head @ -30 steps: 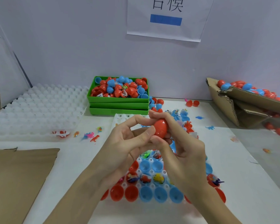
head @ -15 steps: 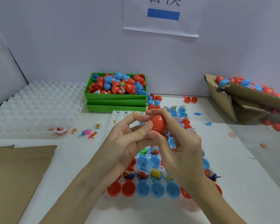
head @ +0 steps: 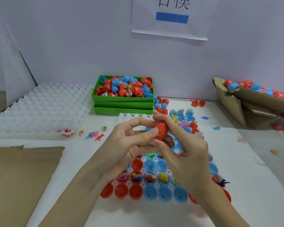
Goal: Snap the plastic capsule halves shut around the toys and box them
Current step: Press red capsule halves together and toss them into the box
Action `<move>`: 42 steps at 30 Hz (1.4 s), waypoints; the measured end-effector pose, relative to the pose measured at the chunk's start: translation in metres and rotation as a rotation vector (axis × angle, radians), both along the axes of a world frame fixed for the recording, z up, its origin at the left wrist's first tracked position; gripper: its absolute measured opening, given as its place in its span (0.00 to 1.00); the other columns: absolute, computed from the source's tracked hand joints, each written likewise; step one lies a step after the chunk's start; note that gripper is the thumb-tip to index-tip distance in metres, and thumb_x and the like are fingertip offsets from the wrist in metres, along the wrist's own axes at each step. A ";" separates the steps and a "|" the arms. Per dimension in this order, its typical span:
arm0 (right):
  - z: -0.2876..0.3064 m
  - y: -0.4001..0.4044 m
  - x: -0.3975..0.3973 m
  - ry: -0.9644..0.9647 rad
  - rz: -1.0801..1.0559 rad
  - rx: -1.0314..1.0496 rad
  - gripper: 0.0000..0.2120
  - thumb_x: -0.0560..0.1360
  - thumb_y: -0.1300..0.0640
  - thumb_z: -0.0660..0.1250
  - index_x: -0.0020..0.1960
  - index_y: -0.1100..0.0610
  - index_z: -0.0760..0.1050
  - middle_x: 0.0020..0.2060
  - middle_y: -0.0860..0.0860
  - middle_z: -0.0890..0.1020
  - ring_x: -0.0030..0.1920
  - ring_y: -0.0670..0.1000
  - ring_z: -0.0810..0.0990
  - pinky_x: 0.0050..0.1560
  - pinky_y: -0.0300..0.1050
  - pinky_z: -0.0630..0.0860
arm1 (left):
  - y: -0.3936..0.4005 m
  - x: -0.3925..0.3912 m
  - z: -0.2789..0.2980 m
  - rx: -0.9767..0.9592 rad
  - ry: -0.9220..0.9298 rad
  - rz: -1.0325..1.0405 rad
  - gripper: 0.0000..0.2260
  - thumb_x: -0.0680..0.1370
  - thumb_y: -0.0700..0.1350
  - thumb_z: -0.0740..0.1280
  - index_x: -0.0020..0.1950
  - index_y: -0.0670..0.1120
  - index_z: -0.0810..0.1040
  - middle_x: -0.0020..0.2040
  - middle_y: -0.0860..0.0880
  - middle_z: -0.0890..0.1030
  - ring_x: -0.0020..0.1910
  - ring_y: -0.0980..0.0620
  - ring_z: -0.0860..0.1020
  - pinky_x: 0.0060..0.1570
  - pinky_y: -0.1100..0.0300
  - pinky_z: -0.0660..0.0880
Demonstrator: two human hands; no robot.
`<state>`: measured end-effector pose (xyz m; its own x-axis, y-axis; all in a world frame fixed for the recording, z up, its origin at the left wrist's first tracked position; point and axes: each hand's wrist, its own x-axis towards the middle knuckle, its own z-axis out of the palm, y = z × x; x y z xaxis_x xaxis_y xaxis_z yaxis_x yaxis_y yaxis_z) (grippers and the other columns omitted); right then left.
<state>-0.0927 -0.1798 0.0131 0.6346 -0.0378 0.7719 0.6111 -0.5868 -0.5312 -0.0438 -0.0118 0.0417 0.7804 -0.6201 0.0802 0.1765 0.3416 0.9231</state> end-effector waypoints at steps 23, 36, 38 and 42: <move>-0.005 0.000 0.004 -0.054 -0.081 -0.104 0.21 0.78 0.57 0.72 0.69 0.64 0.77 0.54 0.46 0.83 0.53 0.39 0.81 0.57 0.25 0.74 | 0.001 0.001 0.001 0.002 0.037 -0.003 0.12 0.74 0.45 0.76 0.56 0.44 0.86 0.55 0.32 0.85 0.52 0.40 0.87 0.53 0.54 0.83; -0.006 -0.002 0.009 -0.020 -0.051 -0.118 0.25 0.78 0.56 0.72 0.72 0.63 0.73 0.61 0.48 0.82 0.59 0.34 0.79 0.61 0.29 0.74 | -0.007 0.002 -0.006 0.002 -0.072 0.146 0.07 0.75 0.41 0.77 0.51 0.47 0.83 0.51 0.38 0.87 0.49 0.42 0.87 0.51 0.59 0.82; -0.008 -0.003 0.010 0.118 0.070 -0.016 0.26 0.80 0.58 0.70 0.77 0.60 0.70 0.66 0.47 0.81 0.66 0.39 0.79 0.65 0.38 0.76 | -0.005 0.003 -0.006 0.098 -0.228 0.262 0.09 0.75 0.39 0.77 0.54 0.46 0.84 0.50 0.43 0.88 0.49 0.45 0.87 0.50 0.61 0.82; -0.005 -0.003 0.009 0.392 0.393 0.443 0.19 0.85 0.60 0.61 0.76 0.57 0.72 0.66 0.50 0.82 0.66 0.52 0.81 0.64 0.46 0.79 | 0.001 0.009 -0.007 0.259 -0.551 0.374 0.14 0.77 0.35 0.76 0.60 0.46 0.85 0.54 0.48 0.87 0.54 0.51 0.86 0.56 0.60 0.82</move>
<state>-0.0836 -0.1831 0.0078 0.8937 -0.0064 0.4487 0.4481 -0.0400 -0.8931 -0.0346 -0.0104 0.0350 0.8326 -0.3717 0.4107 -0.4254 0.0459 0.9038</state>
